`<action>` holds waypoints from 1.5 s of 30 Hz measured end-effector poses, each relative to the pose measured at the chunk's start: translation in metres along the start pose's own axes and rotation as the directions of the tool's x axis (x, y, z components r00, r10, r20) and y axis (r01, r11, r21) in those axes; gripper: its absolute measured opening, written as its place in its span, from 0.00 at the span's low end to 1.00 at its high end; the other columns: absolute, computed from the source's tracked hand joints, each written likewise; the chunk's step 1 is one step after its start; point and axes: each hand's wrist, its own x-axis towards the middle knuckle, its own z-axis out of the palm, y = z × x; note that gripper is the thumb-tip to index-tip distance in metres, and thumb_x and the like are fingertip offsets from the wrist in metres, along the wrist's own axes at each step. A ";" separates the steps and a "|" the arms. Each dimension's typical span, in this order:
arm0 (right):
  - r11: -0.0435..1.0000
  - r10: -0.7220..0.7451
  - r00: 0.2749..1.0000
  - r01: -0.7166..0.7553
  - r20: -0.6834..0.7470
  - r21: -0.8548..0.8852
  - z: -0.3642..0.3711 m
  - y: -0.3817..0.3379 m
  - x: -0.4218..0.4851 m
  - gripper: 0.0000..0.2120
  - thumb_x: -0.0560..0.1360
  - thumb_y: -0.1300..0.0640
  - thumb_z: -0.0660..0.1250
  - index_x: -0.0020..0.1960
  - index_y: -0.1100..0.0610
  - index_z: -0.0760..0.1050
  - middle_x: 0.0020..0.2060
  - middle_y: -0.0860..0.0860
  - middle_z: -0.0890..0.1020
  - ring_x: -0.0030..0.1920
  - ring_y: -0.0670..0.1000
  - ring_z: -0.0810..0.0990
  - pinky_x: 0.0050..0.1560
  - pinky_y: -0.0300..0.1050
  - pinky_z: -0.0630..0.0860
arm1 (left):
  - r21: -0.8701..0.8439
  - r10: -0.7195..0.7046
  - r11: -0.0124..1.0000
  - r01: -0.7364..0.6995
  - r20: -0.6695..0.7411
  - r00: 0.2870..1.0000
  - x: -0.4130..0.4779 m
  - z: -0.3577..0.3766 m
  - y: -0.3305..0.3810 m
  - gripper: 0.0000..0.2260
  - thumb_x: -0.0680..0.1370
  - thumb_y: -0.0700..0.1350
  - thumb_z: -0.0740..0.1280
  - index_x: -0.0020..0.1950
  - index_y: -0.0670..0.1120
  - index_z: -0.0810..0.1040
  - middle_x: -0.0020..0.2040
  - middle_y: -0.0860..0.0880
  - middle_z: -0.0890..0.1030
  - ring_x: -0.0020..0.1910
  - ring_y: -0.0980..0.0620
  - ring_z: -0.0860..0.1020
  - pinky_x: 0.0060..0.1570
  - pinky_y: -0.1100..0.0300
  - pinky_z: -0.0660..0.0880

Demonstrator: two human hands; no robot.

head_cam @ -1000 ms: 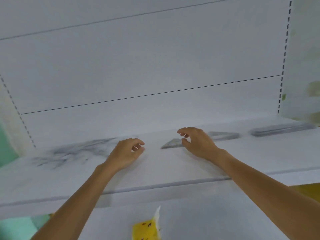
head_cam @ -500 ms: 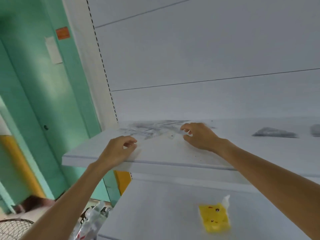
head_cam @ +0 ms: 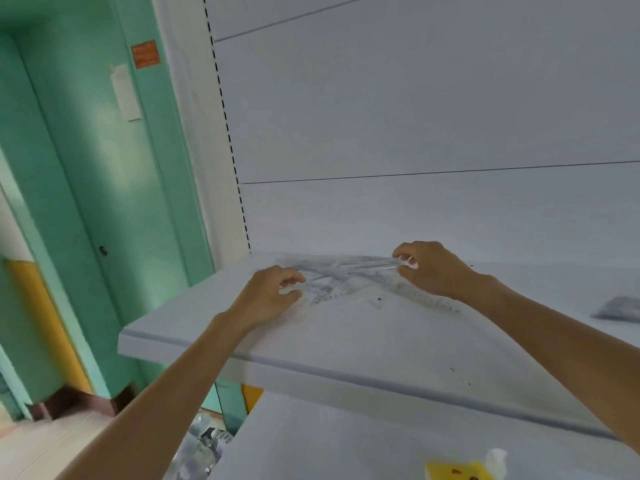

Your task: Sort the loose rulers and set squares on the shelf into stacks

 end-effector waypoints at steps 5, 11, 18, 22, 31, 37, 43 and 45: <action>1.000 -0.010 0.996 0.011 0.083 -0.016 0.008 0.014 0.040 0.16 0.77 0.55 0.62 0.63 0.57 0.72 0.61 0.55 0.76 0.60 0.54 0.74 0.61 0.48 0.71 | 0.070 -0.001 0.998 -0.004 0.067 0.998 0.030 0.016 -0.015 0.12 0.74 0.49 0.67 0.57 0.52 0.78 0.58 0.51 0.77 0.57 0.54 0.74 0.52 0.66 0.66; 0.998 -0.023 0.971 0.038 0.238 -0.058 0.035 0.012 0.078 0.22 0.76 0.53 0.63 0.68 0.57 0.66 0.65 0.55 0.72 0.62 0.54 0.72 0.59 0.43 0.68 | 0.074 -0.020 0.997 0.006 0.199 0.980 0.059 0.015 -0.042 0.17 0.72 0.57 0.69 0.58 0.54 0.77 0.60 0.55 0.76 0.59 0.58 0.72 0.54 0.65 0.64; 0.995 -0.015 0.954 0.042 0.298 -0.087 0.058 0.008 0.094 0.17 0.77 0.47 0.59 0.63 0.54 0.71 0.60 0.53 0.74 0.59 0.54 0.73 0.56 0.44 0.69 | 0.103 0.009 0.994 -0.020 0.099 0.995 0.076 0.019 -0.062 0.14 0.71 0.60 0.68 0.51 0.55 0.79 0.54 0.52 0.77 0.54 0.53 0.74 0.57 0.54 0.69; 0.986 -0.053 0.977 0.084 0.207 -0.146 0.062 0.003 0.087 0.13 0.78 0.50 0.56 0.56 0.52 0.76 0.54 0.51 0.78 0.55 0.53 0.75 0.56 0.48 0.72 | 0.068 0.046 0.996 -0.052 0.088 0.995 0.077 0.027 -0.058 0.14 0.71 0.60 0.67 0.50 0.52 0.79 0.52 0.51 0.76 0.53 0.53 0.73 0.56 0.55 0.69; 0.965 -0.133 0.991 0.135 0.025 -0.225 0.073 -0.022 0.076 0.14 0.78 0.58 0.56 0.62 0.54 0.73 0.57 0.51 0.78 0.57 0.51 0.74 0.50 0.41 0.66 | -0.183 0.236 0.961 -0.209 0.136 0.962 0.065 0.027 -0.047 0.21 0.68 0.67 0.62 0.51 0.55 0.79 0.52 0.58 0.75 0.51 0.63 0.73 0.52 0.64 0.70; 0.981 -0.011 0.995 0.031 0.102 -0.194 0.064 -0.024 0.060 0.13 0.78 0.52 0.59 0.58 0.54 0.76 0.54 0.52 0.80 0.55 0.53 0.77 0.56 0.50 0.74 | -0.010 0.032 0.999 -0.032 0.016 0.999 0.071 0.012 -0.064 0.13 0.76 0.52 0.64 0.58 0.51 0.76 0.61 0.51 0.74 0.63 0.50 0.70 0.64 0.54 0.65; 0.933 -0.044 0.999 0.052 0.032 -0.356 0.061 -0.028 0.052 0.11 0.79 0.54 0.58 0.55 0.55 0.76 0.52 0.52 0.80 0.52 0.52 0.77 0.52 0.46 0.73 | 0.007 0.031 0.999 -0.033 0.154 0.988 0.063 0.016 -0.061 0.17 0.73 0.60 0.65 0.57 0.53 0.77 0.54 0.52 0.75 0.56 0.51 0.72 0.58 0.54 0.69; 0.941 -0.036 0.999 0.046 0.036 -0.335 0.062 -0.031 0.052 0.13 0.78 0.54 0.58 0.59 0.55 0.74 0.56 0.51 0.78 0.56 0.52 0.75 0.55 0.47 0.72 | -0.017 0.048 0.999 -0.046 0.157 0.986 0.062 0.017 -0.060 0.18 0.72 0.61 0.66 0.57 0.54 0.76 0.51 0.55 0.74 0.54 0.53 0.72 0.55 0.56 0.69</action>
